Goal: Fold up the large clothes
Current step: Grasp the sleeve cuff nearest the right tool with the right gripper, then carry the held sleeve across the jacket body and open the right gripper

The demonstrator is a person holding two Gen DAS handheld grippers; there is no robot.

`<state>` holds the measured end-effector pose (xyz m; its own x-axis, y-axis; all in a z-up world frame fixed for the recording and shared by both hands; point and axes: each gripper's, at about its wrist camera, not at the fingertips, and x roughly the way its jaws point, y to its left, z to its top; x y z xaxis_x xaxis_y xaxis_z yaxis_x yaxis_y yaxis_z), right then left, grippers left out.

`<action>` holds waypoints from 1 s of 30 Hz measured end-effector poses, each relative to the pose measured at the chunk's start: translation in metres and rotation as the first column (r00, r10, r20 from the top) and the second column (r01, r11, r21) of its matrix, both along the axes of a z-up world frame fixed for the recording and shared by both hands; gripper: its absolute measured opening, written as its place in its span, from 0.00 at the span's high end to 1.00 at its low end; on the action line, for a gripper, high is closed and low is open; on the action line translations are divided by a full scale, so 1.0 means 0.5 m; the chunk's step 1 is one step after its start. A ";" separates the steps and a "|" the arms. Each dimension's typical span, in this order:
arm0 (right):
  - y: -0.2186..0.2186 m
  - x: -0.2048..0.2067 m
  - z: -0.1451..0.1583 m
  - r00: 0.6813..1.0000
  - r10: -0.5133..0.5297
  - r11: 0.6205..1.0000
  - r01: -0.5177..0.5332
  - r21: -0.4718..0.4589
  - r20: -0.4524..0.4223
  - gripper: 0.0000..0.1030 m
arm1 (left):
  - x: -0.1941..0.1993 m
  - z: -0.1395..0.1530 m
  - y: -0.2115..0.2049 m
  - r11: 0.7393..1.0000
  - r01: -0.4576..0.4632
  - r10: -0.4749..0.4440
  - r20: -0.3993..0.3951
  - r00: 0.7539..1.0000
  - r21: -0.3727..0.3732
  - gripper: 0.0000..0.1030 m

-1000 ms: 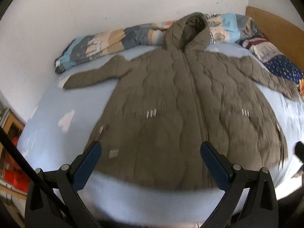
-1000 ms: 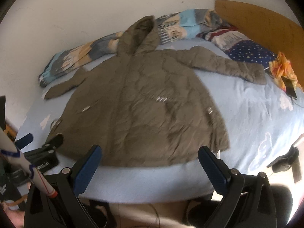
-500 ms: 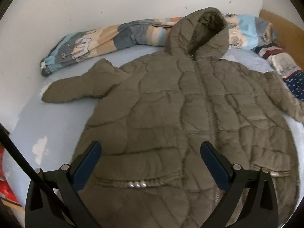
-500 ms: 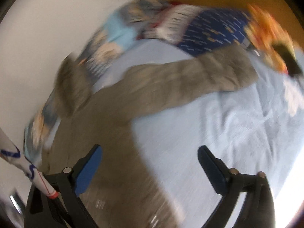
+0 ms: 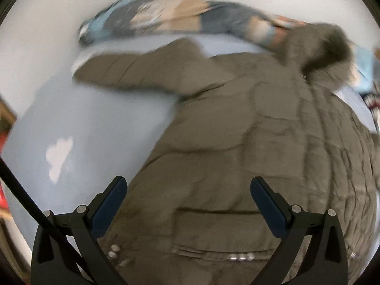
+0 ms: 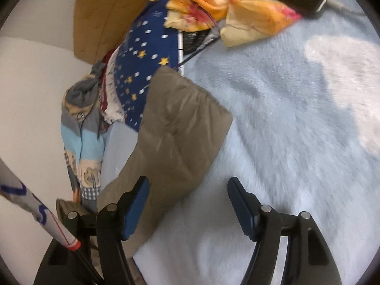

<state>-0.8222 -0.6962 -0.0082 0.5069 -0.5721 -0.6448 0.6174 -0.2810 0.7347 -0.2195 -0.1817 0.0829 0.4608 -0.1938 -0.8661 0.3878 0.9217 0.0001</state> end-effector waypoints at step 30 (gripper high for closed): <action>0.084 0.147 0.342 0.992 0.120 0.897 -0.093 -0.432 0.034 0.87 | -0.016 0.014 0.012 1.000 0.022 -0.022 0.014 1.000 -0.008 0.00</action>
<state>-0.7486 -0.6543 0.1626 0.6092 -0.7271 -0.3166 0.5787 0.1347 0.8043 -0.2275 -0.1759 0.0897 0.4683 -0.2110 -0.8580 0.4078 0.9131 -0.0019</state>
